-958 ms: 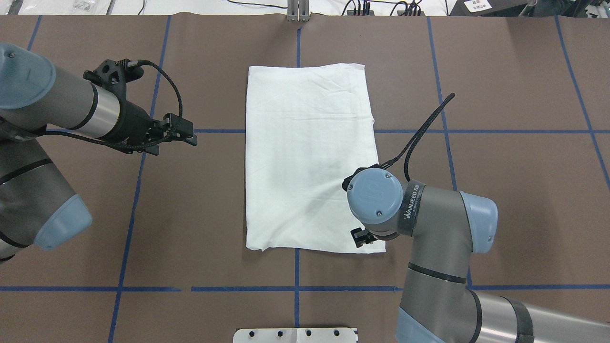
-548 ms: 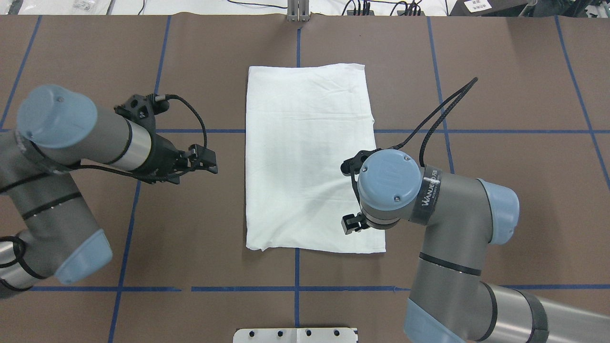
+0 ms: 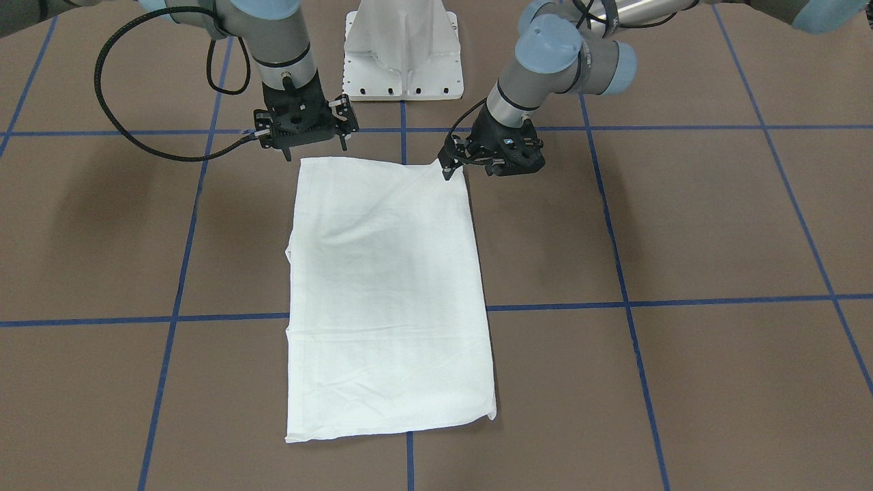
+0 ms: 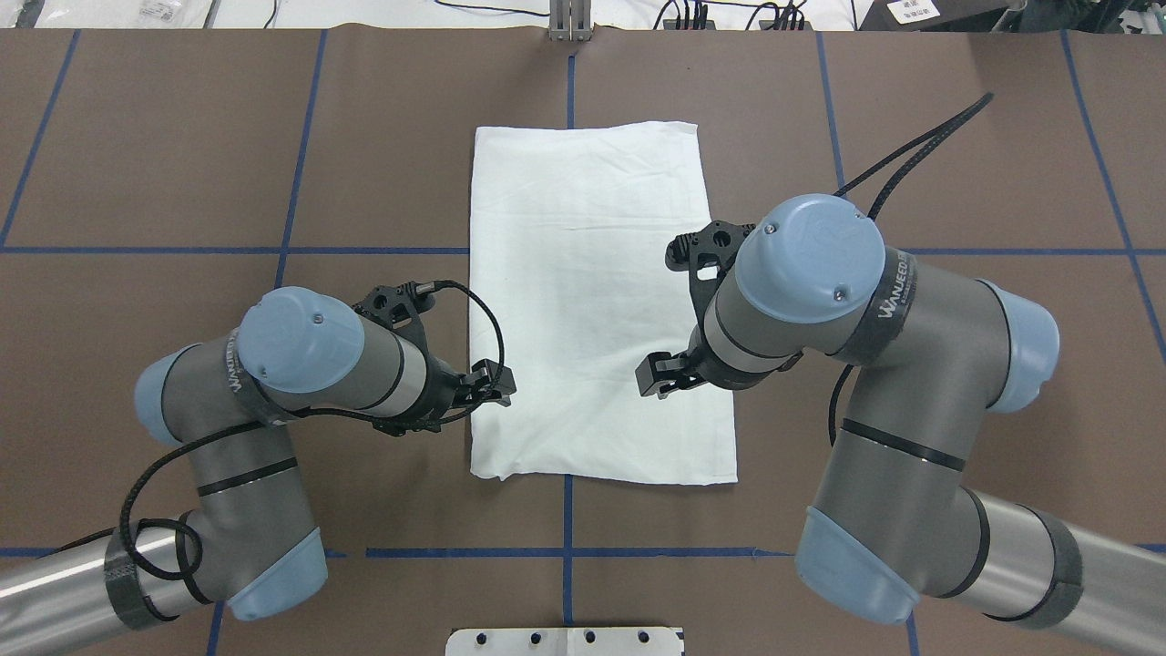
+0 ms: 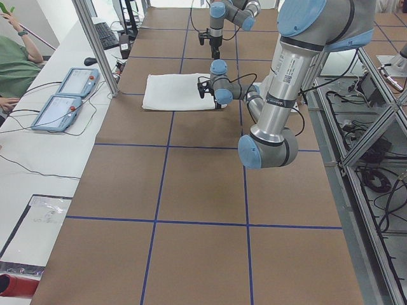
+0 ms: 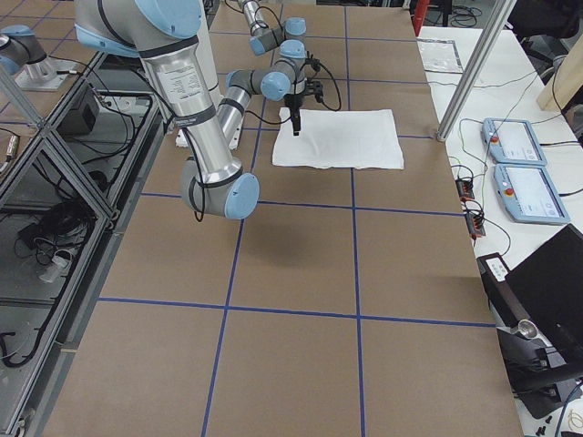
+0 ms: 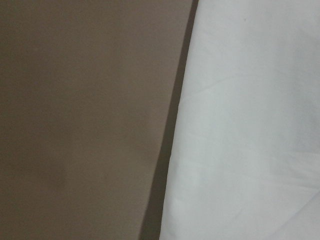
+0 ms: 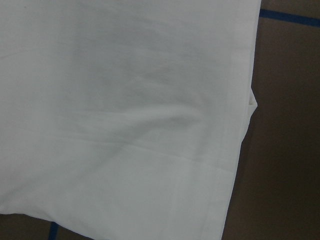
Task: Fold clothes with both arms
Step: 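Lower both grippers to the shirt's side edges nearest the robot, then grasp the shirt's near edges with both grippers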
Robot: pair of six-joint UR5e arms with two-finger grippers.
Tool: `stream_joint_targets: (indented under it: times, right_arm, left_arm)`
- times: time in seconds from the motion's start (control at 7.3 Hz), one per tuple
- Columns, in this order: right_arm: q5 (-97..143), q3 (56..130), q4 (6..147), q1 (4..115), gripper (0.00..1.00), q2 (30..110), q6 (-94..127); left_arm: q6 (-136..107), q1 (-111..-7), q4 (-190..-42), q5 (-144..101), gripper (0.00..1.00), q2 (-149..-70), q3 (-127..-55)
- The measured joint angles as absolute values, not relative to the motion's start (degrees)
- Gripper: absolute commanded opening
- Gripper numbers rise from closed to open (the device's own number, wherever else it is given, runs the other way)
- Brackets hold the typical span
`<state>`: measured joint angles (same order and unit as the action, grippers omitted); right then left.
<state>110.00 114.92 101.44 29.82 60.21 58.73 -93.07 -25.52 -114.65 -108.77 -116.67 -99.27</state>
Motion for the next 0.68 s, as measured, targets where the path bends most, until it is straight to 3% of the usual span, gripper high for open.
stream_joint_targets:
  times: [0.68]
  right_arm:
    - [111.8, 115.0, 101.2, 30.9, 1.00, 60.0, 59.2]
  left_arm:
    - [-96.1, -23.3, -116.7, -107.7, 0.94, -117.3, -97.7]
